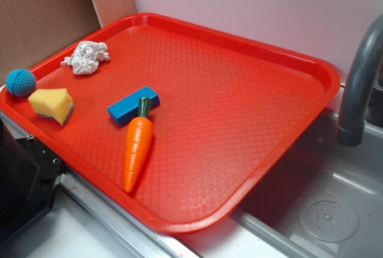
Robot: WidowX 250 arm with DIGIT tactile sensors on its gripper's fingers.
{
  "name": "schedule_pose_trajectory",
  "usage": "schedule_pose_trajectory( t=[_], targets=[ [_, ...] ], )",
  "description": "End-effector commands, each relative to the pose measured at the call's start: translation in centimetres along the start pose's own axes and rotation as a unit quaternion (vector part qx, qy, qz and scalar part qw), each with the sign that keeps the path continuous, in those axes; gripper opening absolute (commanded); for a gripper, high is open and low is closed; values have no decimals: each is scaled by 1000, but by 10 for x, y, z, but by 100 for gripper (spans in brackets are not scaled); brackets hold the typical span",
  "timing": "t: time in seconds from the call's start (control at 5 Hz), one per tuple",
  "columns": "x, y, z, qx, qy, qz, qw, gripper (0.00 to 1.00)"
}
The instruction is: Grab the blue block.
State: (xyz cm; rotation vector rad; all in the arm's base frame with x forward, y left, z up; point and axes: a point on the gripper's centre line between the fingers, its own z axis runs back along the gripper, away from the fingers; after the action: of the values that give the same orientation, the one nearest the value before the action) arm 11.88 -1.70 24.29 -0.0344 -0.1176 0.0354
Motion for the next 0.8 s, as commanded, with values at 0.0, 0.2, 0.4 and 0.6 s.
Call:
schedule_pose_trajectory(
  t=[0.0,0.2,0.4,0.6],
  targets=[
    [0,0,0,0,0,0,1000,100],
    [6,-7,-50,-22,-30,-87,995,100],
    [8,1,-95,-61,-24,-133,989,100],
    [17,14,-136,-60,20,-143,988,100]
  ],
)
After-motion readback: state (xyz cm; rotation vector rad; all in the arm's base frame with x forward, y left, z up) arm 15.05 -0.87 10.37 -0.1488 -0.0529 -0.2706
